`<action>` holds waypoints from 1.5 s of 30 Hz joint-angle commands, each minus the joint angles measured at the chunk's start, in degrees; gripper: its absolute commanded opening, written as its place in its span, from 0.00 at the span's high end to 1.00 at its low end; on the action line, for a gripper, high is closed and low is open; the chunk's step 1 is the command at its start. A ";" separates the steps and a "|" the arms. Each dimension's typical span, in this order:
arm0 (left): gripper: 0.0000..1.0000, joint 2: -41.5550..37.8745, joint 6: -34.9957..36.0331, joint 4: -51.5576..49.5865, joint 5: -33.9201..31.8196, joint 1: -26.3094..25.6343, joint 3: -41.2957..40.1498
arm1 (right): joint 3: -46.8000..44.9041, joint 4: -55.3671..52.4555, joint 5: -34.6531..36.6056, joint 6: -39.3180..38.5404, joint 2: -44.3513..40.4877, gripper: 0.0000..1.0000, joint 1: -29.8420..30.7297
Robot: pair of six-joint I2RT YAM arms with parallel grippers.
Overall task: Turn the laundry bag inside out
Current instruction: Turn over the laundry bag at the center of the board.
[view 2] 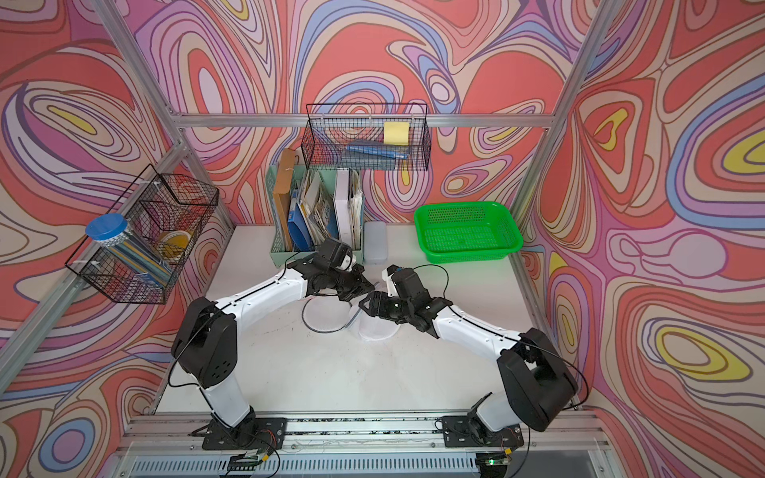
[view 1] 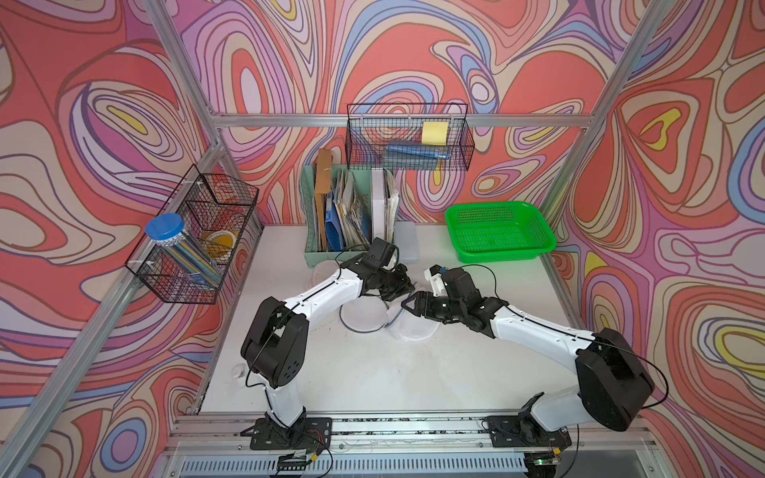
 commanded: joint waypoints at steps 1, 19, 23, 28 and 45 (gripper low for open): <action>1.00 0.29 -0.48 0.79 -0.12 -0.59 -0.62 | 2.99 2.12 -0.34 0.22 2.49 0.39 0.24; 0.57 -6.30 9.39 -1.33 0.60 7.05 -4.40 | -5.07 4.17 -5.28 -5.52 -0.35 1.00 -3.03; 0.60 -7.38 10.98 2.70 3.14 8.72 -11.11 | -5.20 4.60 -7.32 -8.14 -1.16 1.00 -3.63; 0.65 -7.73 10.57 4.80 2.98 8.81 -17.27 | 1.99 -1.35 -10.03 -13.58 2.74 1.00 -4.88; 0.63 -2.15 -0.76 31.17 6.93 8.77 -28.11 | 7.79 -8.89 -16.57 -20.48 4.55 1.00 -7.60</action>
